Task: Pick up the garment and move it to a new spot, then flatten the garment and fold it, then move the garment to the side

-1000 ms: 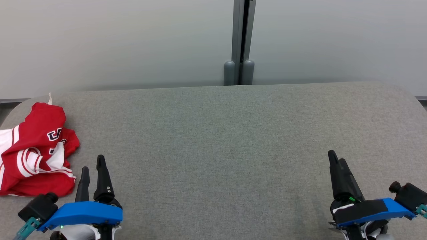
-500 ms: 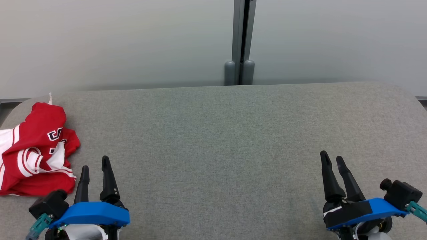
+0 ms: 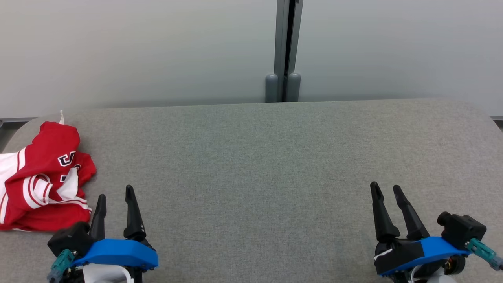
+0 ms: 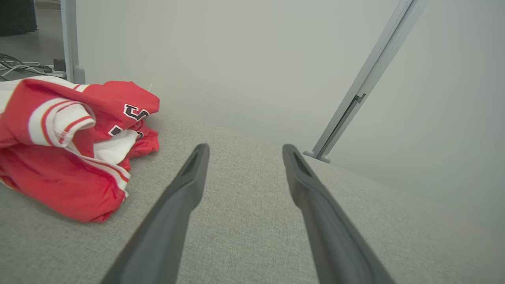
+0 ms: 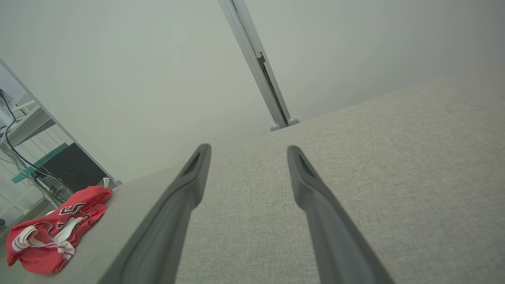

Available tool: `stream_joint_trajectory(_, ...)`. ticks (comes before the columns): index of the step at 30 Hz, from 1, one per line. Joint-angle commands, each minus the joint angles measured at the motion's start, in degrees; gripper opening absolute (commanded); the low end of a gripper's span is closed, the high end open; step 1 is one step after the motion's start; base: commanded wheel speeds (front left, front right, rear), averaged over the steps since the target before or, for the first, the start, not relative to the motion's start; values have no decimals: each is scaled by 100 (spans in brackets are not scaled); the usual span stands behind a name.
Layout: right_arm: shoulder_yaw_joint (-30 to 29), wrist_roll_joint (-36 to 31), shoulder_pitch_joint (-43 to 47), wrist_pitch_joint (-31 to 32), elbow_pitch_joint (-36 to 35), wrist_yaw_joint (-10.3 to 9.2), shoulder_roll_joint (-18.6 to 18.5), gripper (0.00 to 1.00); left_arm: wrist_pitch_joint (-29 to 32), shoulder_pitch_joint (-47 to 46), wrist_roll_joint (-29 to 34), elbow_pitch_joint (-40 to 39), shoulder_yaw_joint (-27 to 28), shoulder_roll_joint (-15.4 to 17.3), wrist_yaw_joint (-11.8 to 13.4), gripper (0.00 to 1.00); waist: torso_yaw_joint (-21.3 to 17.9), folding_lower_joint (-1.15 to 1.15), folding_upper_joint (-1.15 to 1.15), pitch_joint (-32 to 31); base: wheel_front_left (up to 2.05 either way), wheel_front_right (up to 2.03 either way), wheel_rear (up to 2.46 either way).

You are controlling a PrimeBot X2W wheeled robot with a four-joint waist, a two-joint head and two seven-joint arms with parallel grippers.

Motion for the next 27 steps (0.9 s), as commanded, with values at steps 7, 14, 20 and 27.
stream_joint_trajectory(7, 13, -509, -94, -145, 49, 11, -55, 100, -141, -127, 459, 122, -92, 37, 72, 100, 36, 0, 0, -13, 0, 0, 0)
stream_joint_trajectory(14, 64, -848, -122, -230, 120, 12, -58, 100, -164, -180, 762, 207, -160, 59, 115, 100, 51, 0, 0, -26, 0, 0, 0)
stream_joint_trajectory(20, 97, -1117, -146, -309, 160, 13, -61, 100, -172, -189, 1011, 200, -197, 91, 160, 100, 50, 0, 0, -22, 0, 0, 0)
stream_joint_trajectory(27, 114, -1413, -141, -381, 205, 13, -64, 100, -192, -160, 1225, 190, -206, 122, 196, 100, 50, 0, 0, -27, 0, 0, 0)
